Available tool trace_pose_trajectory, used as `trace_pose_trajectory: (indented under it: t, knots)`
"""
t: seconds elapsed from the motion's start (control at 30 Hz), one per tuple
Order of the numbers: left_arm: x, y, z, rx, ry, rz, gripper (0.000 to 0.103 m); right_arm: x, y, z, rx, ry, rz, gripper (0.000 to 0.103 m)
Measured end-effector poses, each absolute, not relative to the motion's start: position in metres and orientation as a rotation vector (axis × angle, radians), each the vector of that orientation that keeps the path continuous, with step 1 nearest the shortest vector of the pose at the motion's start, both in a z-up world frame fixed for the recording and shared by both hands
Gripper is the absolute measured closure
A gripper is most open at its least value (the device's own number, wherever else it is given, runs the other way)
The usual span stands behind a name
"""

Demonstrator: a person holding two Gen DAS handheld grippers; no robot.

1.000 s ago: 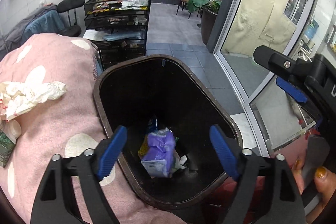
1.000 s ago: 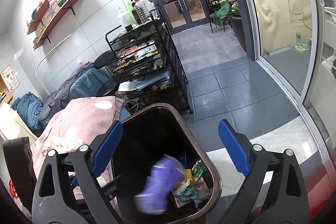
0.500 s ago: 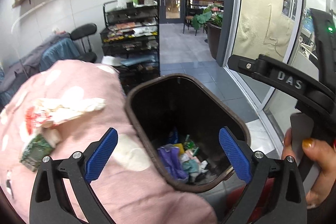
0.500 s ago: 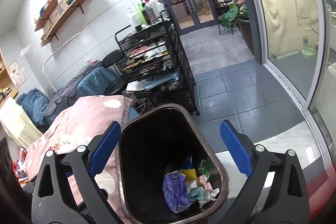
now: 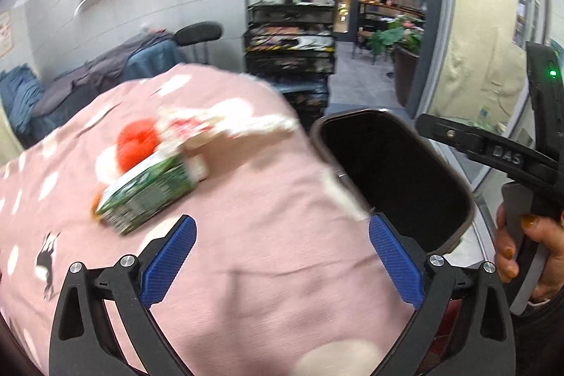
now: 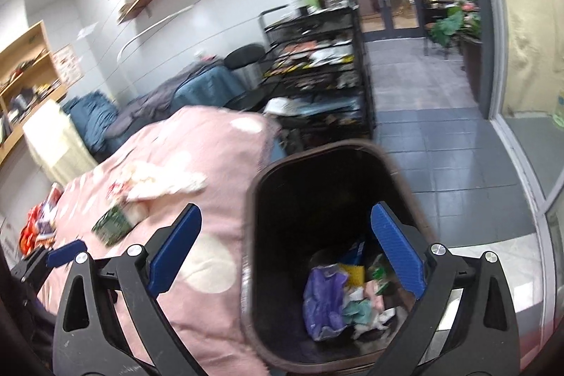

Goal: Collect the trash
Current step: 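Return both tools to the table while the right tool grasps the white-red plastic bag, then grasp the green milk carton with the left tool while the right tool lifts the white-red bag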

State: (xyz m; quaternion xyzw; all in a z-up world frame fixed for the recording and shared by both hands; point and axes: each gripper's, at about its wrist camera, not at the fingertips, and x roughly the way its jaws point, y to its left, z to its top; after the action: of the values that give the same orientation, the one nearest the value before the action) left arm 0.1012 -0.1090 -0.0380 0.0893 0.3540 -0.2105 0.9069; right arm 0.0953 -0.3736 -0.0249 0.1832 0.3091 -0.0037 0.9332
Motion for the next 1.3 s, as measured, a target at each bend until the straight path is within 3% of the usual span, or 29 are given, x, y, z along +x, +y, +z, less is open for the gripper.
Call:
trace_pose_trajectory:
  t: [0.33,0.73,0.93,1.0,1.1,1.2,1.3]
  knots:
    - [0.134,-0.040,-0.041,0.145,0.779,-0.371,0.006,0.149,-0.286,-0.033,0.112,0.720,0.172,0.007]
    - [0.179,-0.014,-0.051,0.309,0.800,-0.320,0.006,0.225,-0.191,-0.054,-0.340,0.755,0.225,0.009]
    - [0.203,-0.025,-0.059,0.427,0.818,-0.369,0.006,0.254,-0.164,-0.065,-0.473,0.765,0.267,0.037]
    - [0.211,-0.028,-0.061,0.438,0.830,-0.398,0.006,0.261,-0.166,-0.064,-0.471,0.760,0.267,0.073]
    - [0.221,-0.034,-0.066,0.464,0.855,-0.457,0.006,0.261,-0.178,-0.053,-0.375,0.757,0.285,0.090]
    - [0.226,-0.042,-0.071,0.513,0.862,-0.481,0.006,0.256,-0.194,-0.040,-0.297,0.731,0.272,0.092]
    - [0.229,-0.052,-0.077,0.556,0.875,-0.520,0.013,0.248,-0.208,-0.030,-0.205,0.712,0.261,0.093]
